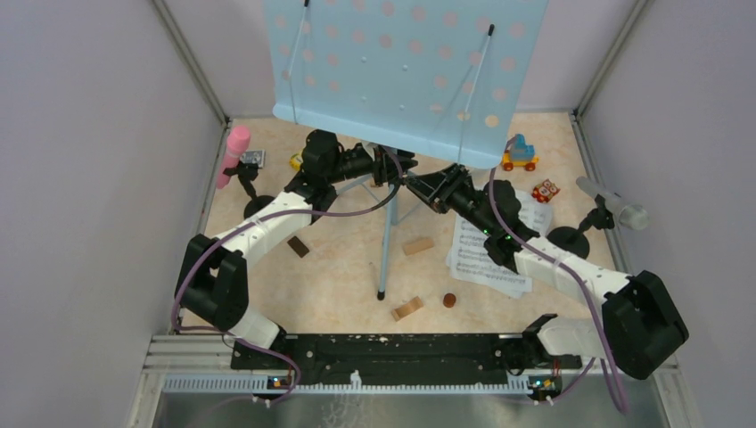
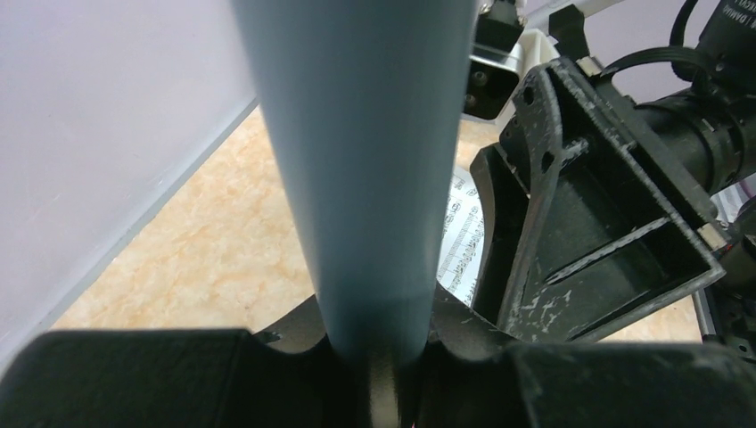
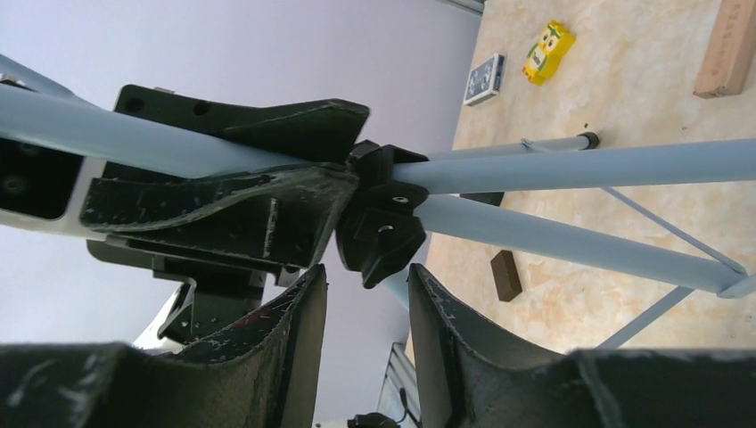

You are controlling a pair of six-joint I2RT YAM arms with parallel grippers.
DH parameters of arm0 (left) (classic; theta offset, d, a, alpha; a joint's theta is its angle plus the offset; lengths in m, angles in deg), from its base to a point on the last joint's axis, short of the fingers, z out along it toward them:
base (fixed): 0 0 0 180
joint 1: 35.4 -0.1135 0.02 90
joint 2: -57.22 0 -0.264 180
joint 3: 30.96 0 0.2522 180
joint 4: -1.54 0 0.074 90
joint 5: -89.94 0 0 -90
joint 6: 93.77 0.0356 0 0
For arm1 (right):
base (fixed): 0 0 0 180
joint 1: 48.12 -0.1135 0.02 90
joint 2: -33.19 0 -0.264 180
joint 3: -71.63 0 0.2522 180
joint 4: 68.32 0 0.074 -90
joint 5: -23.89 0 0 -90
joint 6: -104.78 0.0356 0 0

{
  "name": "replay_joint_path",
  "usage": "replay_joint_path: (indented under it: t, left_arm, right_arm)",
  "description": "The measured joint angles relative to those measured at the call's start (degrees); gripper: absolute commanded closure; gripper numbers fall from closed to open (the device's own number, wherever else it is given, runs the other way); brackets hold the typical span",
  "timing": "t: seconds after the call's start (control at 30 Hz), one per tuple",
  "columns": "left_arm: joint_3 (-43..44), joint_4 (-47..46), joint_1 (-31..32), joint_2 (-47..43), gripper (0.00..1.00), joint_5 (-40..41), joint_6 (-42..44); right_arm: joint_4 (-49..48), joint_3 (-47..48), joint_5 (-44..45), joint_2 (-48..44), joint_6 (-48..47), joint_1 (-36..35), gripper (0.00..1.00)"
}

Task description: Pack up the instrument practice props

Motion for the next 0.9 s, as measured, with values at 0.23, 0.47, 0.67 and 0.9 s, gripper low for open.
replay_joint_path:
  t: [0.23,0.47,0.67,0.9]
  left_arm:
    - [0.0,0.1,0.0,0.0,0.97,0.0,0.0]
    - [0.1,0.2,0.0,0.0,0.97,0.0,0.0]
    - [0.1,0.2,0.0,0.0,0.97,-0.1,0.0]
    - [0.2,0.2,0.0,0.1,0.97,0.0,0.1]
  right_arm:
    - [-0.5,0.0,0.3,1.8,0.5,0.0,0.66]
    - [-2.3,0.0,1.1,4.3,1.2,0.0,0.70]
    - [-4.5,0.0,1.3,5.2,1.8,0.0,0.77]
    - [-6.2,0.0,1.5,5.6,-1.6,0.0,1.00]
